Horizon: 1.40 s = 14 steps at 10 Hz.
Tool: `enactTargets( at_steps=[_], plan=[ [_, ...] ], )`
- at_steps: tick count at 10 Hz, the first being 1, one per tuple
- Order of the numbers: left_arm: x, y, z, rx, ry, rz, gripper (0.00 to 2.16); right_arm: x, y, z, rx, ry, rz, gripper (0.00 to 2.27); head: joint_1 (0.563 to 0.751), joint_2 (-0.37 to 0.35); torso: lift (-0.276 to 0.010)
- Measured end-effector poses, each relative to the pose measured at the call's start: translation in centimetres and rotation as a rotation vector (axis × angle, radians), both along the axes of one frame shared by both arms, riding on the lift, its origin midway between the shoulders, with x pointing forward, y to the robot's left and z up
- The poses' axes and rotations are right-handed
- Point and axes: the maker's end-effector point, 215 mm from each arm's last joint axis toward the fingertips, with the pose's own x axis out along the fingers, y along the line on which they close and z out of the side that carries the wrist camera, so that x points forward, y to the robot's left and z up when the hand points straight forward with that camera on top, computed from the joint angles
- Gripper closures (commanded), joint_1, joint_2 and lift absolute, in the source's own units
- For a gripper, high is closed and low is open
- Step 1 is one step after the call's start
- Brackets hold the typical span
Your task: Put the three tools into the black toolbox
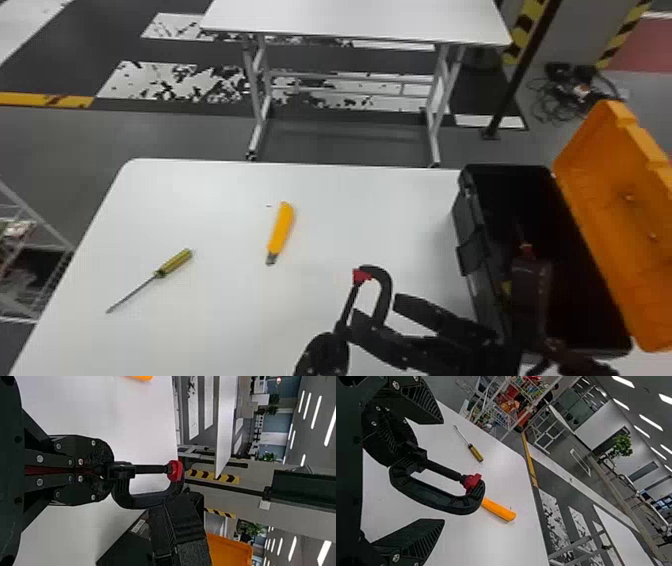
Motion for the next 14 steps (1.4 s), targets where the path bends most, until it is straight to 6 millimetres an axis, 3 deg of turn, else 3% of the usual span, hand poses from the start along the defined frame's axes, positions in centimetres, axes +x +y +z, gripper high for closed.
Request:
enactTargets(
  at_steps=[4,5,6,7,8,9,13,14],
  plan=[
    [-0.6,-1.5,0.5,0.007,-0.016,-0.023,1.83,-0.1,0.5,-0.4,0.0,0.001,0.008,0.13,0.695,-0.055,-0.051],
    [-0.7,-1.6,0.3,0.012,-0.011,-0.029,1.83,0.0,0.7,-0.4,-0.001,0.0,0.009,0.27,0.695,-0.056,-0.051],
    [-0.8,-1.8,0.2,0.014,-0.007,-0.034,1.83,0.0,0.7,-0.4,0.0,0.0,0.009,0.66,0.695,-0.058,-0.051],
    [-0.9,-2.0,0.0,0.018,-0.001,-0.04,1.83,0.1,0.7,-0.5,-0.001,-0.001,0.009,1.61,0.695,-0.063,-0.051],
    [-0.9,-2.2,-0.1,0.02,0.002,-0.043,1.83,0.2,0.6,-0.6,-0.007,0.0,0.007,2.02,0.695,-0.066,-0.051],
    [-0.8,-2.2,-0.4,0.026,0.007,-0.045,1.83,0.3,0.3,-0.9,-0.022,0.003,-0.001,2.19,0.695,-0.076,-0.051],
    [-0.6,-1.8,-1.5,0.052,0.023,-0.035,1.81,0.4,0.1,-1.3,-0.05,0.002,-0.011,2.24,0.695,-0.075,-0.051],
    [-0.4,-1.6,-1.7,0.058,0.025,-0.019,1.43,0.4,0.1,-1.3,-0.051,0.001,-0.011,2.24,0.695,-0.069,-0.051]
  ],
)
